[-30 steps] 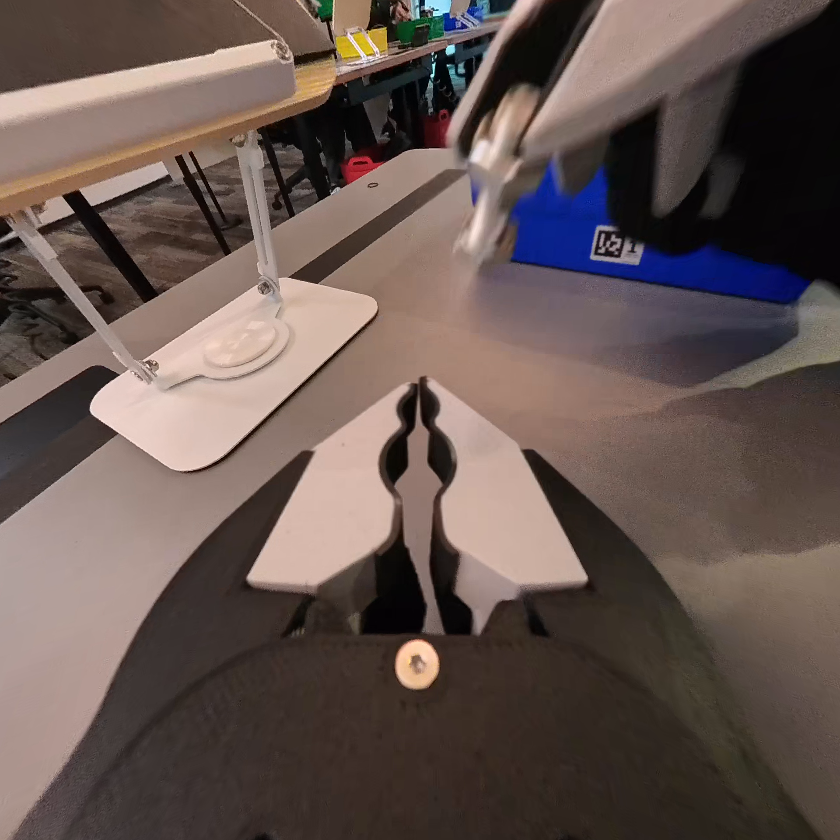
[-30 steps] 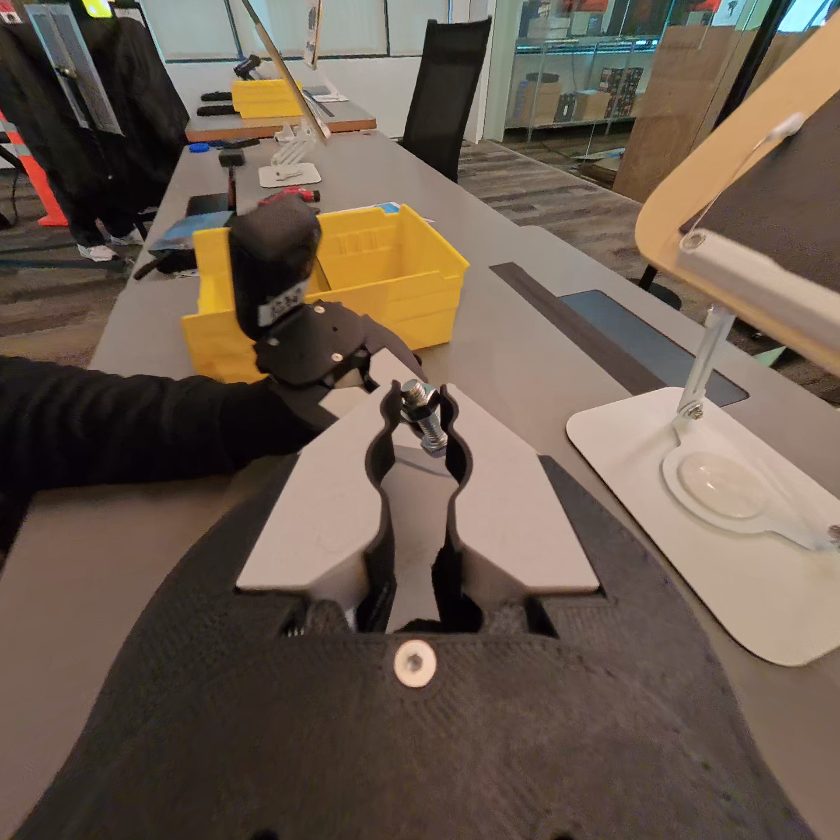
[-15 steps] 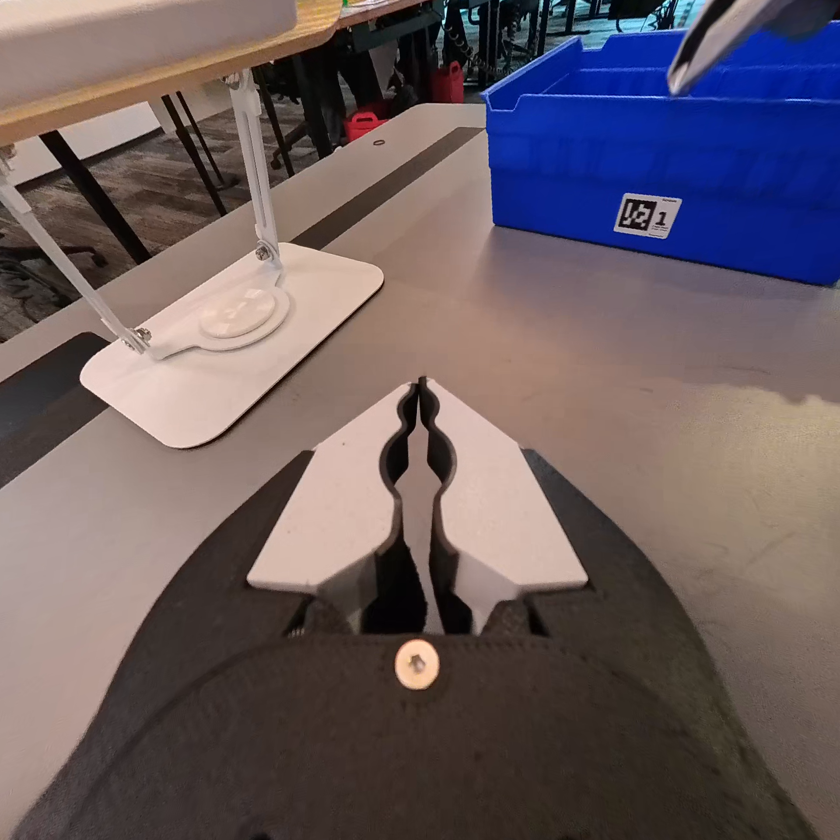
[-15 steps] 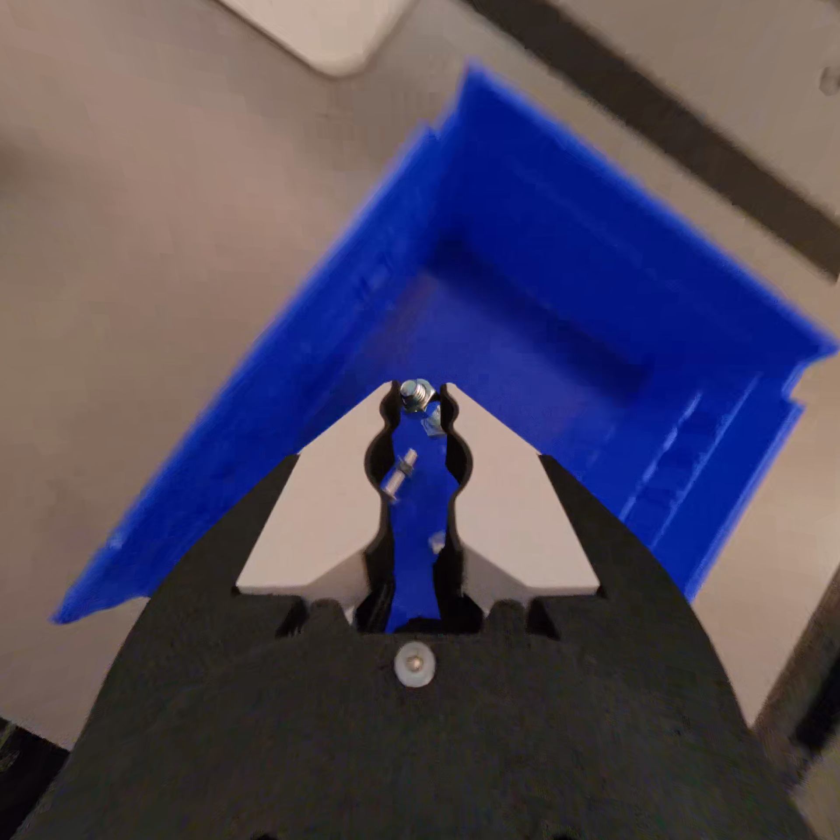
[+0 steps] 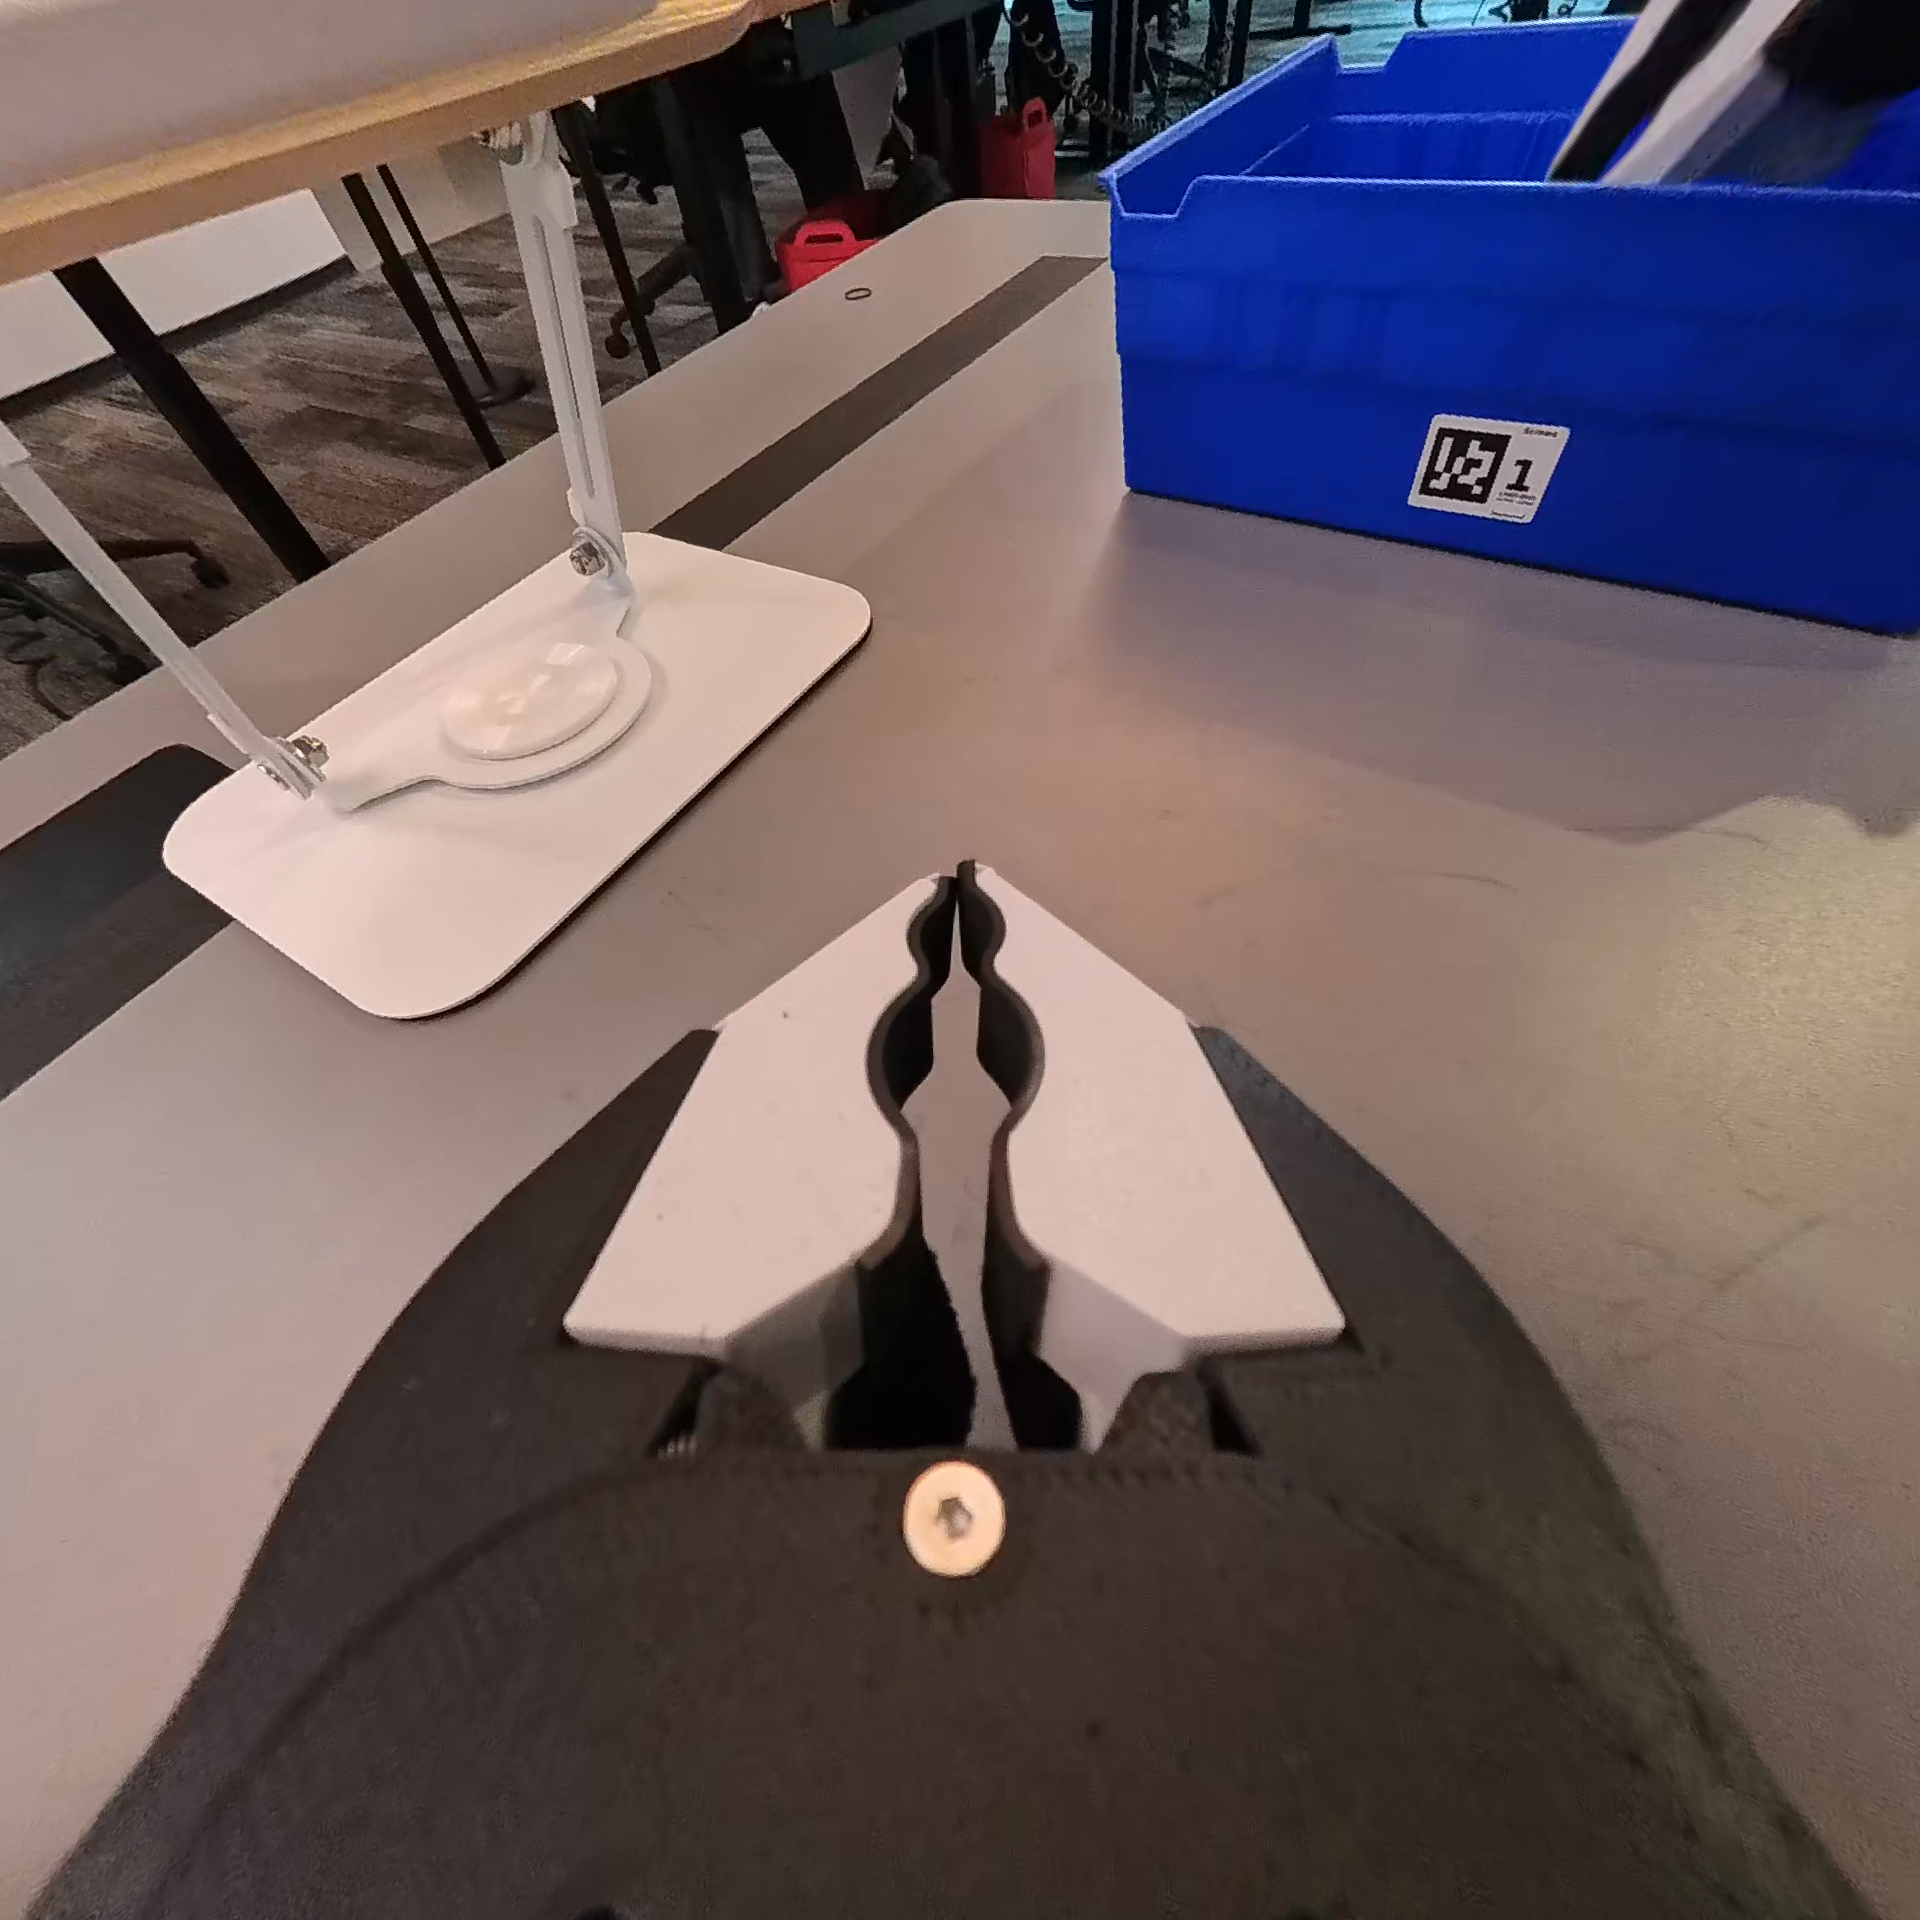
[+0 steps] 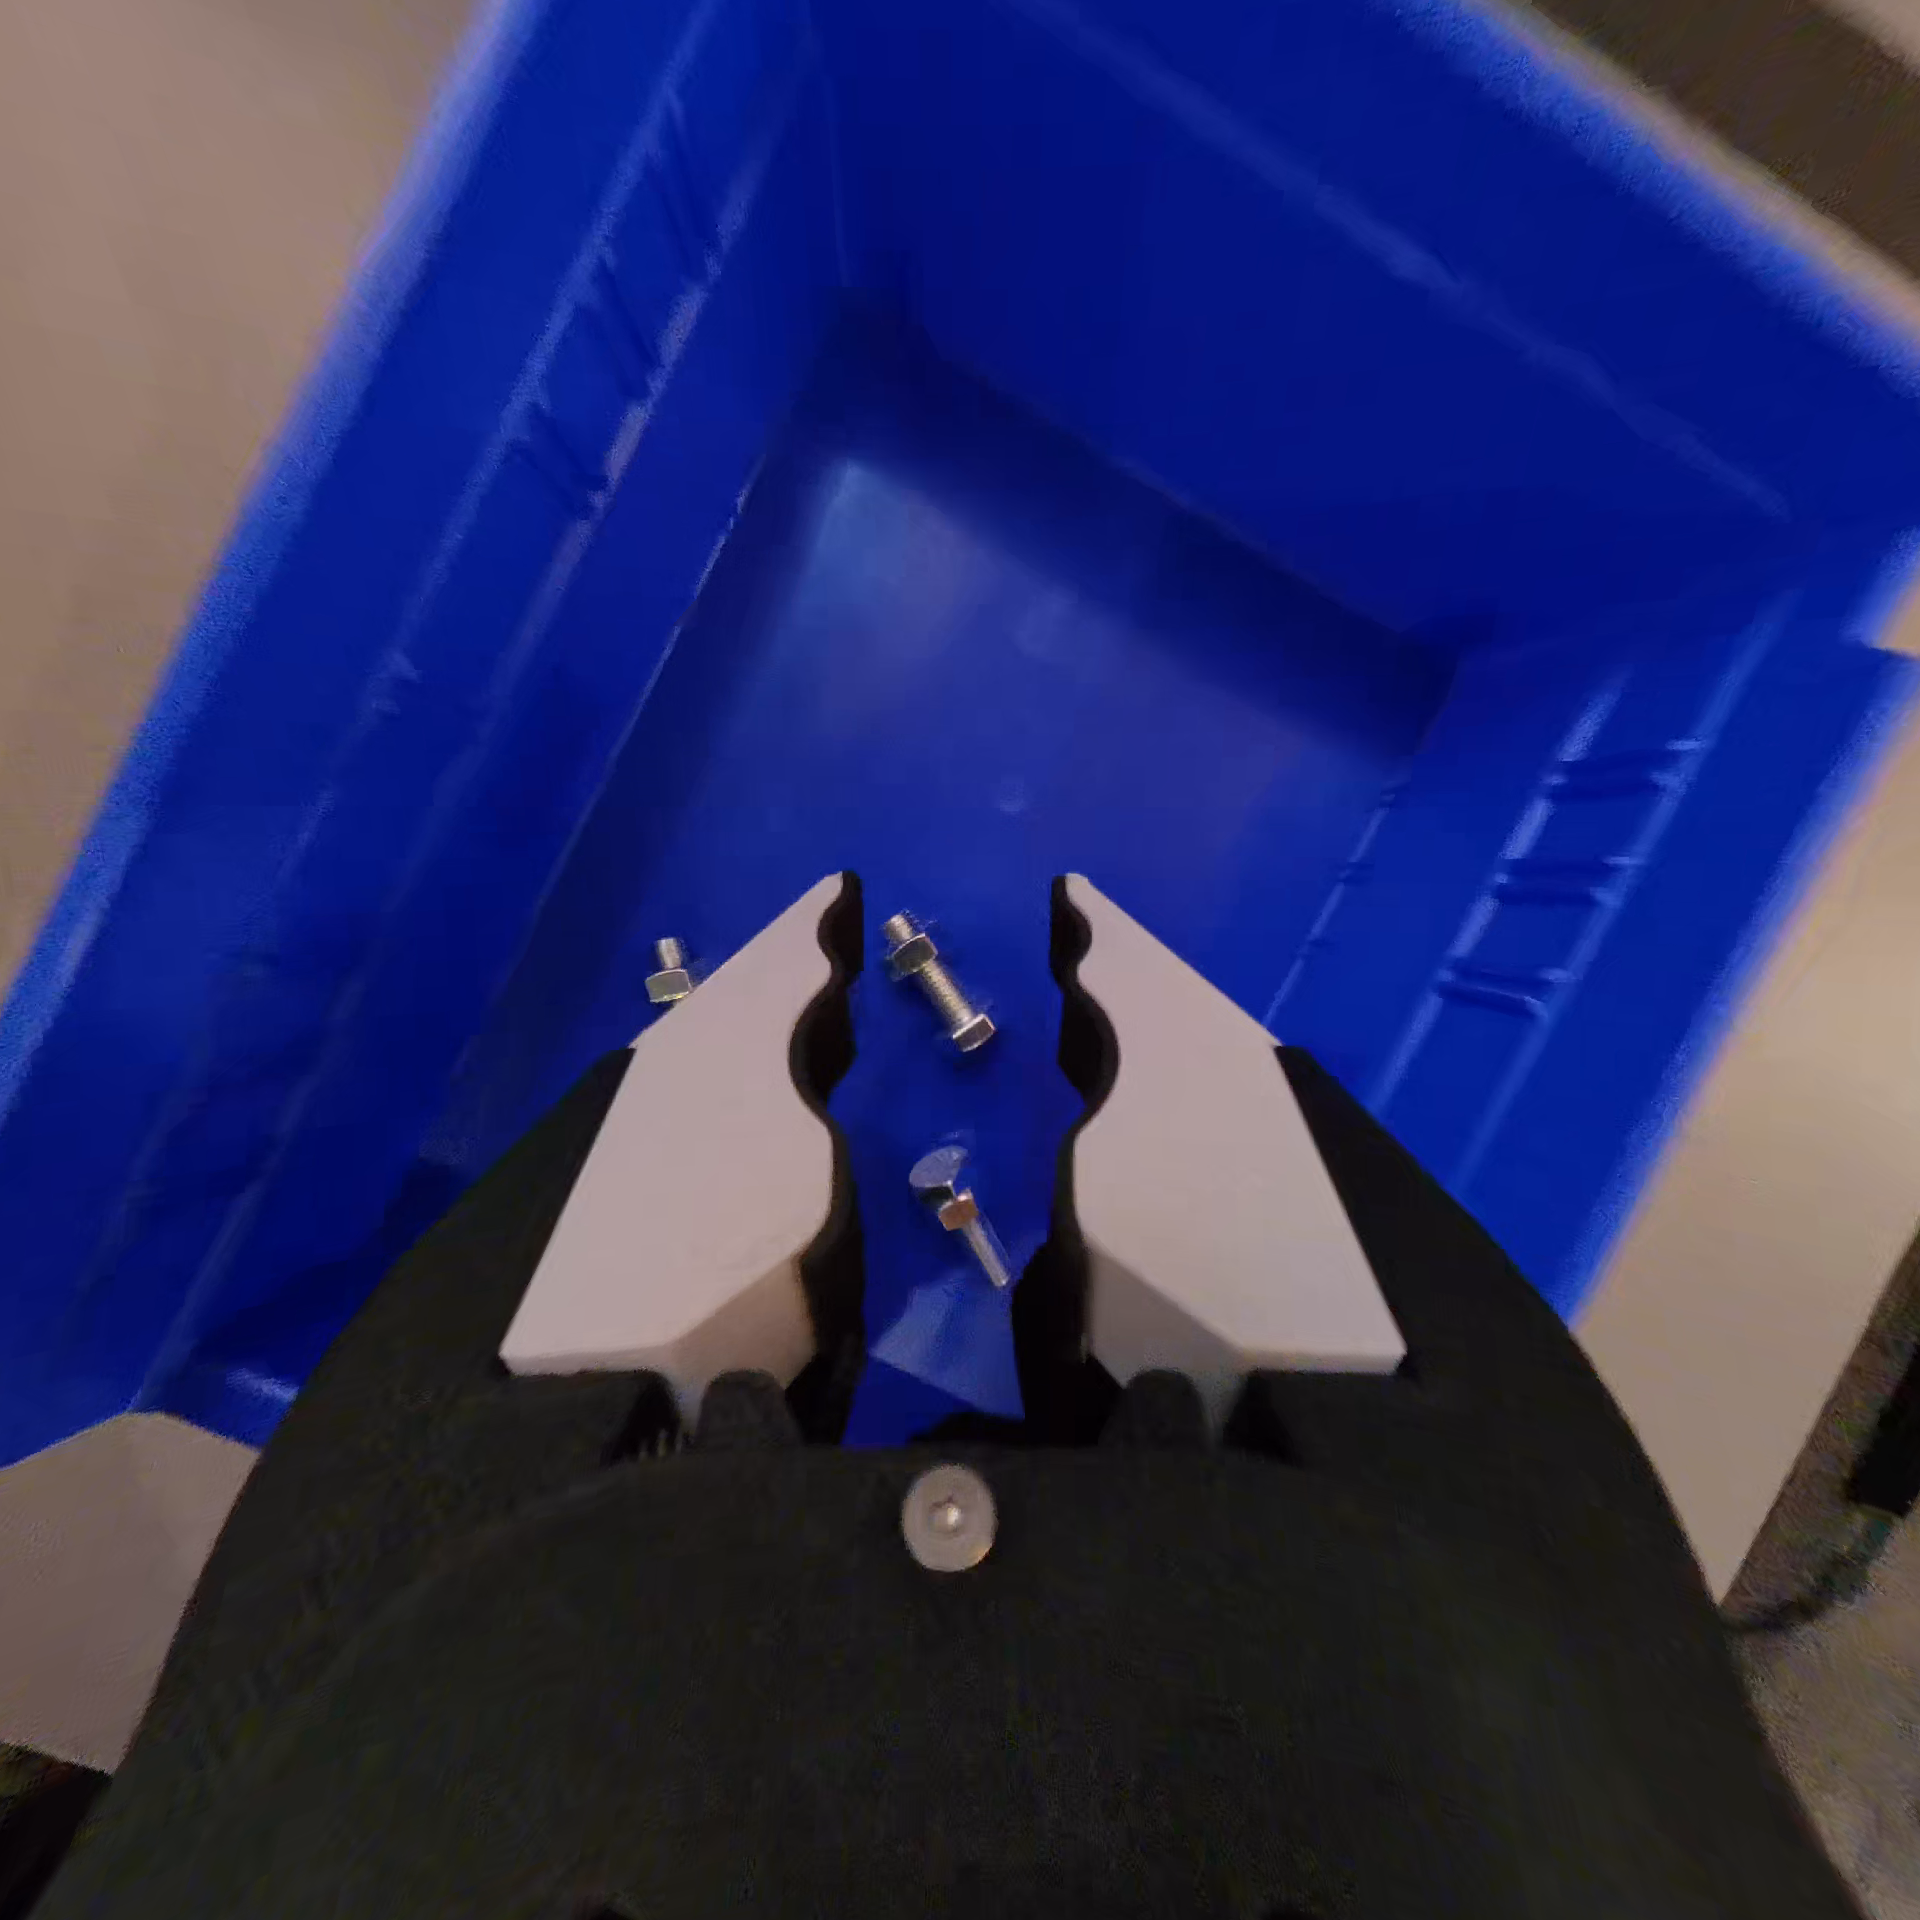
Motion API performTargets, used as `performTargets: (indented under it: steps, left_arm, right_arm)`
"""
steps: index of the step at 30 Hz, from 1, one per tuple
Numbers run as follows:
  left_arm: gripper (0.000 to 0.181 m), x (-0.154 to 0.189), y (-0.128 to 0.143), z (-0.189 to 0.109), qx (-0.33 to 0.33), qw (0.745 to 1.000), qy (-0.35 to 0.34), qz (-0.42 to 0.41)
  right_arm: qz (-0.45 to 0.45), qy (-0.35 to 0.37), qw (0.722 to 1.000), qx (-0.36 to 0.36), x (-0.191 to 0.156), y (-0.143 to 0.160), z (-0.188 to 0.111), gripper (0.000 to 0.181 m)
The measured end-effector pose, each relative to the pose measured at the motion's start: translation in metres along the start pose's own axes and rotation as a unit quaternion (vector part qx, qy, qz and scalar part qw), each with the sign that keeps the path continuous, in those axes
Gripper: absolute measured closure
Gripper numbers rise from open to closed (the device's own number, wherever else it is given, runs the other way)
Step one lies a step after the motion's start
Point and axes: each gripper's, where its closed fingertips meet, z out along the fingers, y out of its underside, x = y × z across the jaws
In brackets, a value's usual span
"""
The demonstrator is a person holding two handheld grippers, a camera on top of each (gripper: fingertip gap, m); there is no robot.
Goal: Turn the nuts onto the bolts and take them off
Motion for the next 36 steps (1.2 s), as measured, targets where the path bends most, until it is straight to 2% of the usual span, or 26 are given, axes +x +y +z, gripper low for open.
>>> performTargets:
  steps: [3, 6, 11, 13, 15, 20, 22, 25, 29, 32, 36]
  left_arm:
    - [0.181, -0.001, -0.001, -0.001, 0.005, 1.0, -0.01, 0.007]
    - [0.178, -0.005, -0.007, -0.005, 0.018, 0.999, -0.032, 0.015]
    - [0.158, 0.001, -0.033, -0.014, 0.033, 0.998, -0.043, -0.011]
    - [0.154, 0.006, -0.05, -0.026, 0.035, 0.998, -0.052, -0.001]
    - [0.151, 0.0, -0.06, -0.044, 0.02, 0.996, -0.091, 0.011]
    - [0.139, -0.06, -0.048, -0.119, -0.053, 0.969, -0.241, -0.017]
    - [0.139, -0.08, -0.042, -0.156, -0.083, 0.95, -0.3, -0.011]
    - [0.139, -0.112, -0.018, -0.213, -0.166, 0.904, -0.395, 0.01]
    - [0.14, -0.134, 0.013, -0.269, -0.235, 0.858, -0.456, -0.017]
    - [0.14, -0.142, 0.023, -0.295, -0.271, 0.831, -0.485, -0.01]
    - [0.14, -0.147, 0.031, -0.303, -0.286, 0.824, -0.489, -0.007]
  right_arm:
    - [0.009, 0.041, 0.997, 0.06, 0.018, -0.01, -0.036, 0.142]
    - [0.029, 0.092, 0.989, 0.111, 0.044, -0.008, -0.069, 0.124]
    - [0.064, 0.119, 0.982, 0.133, 0.075, 0.018, -0.092, 0.104]
    - [0.066, 0.12, 0.983, 0.121, 0.08, 0.031, -0.09, 0.103]
    - [0.069, 0.111, 0.985, 0.113, 0.083, 0.041, -0.083, 0.095]
    - [0.07, 0.089, 0.99, 0.088, 0.083, 0.059, -0.055, 0.09]
    - [0.068, 0.076, 0.991, 0.083, 0.077, 0.062, -0.045, 0.09]
    - [0.066, 0.063, 0.993, 0.072, 0.072, 0.066, -0.032, 0.092]
    - [0.065, 0.059, 0.994, 0.064, 0.07, 0.068, -0.022, 0.098]
    - [0.065, 0.059, 0.995, 0.054, 0.07, 0.07, -0.02, 0.109]
    - [0.067, 0.053, 0.996, 0.036, 0.072, 0.075, -0.014, 0.117]
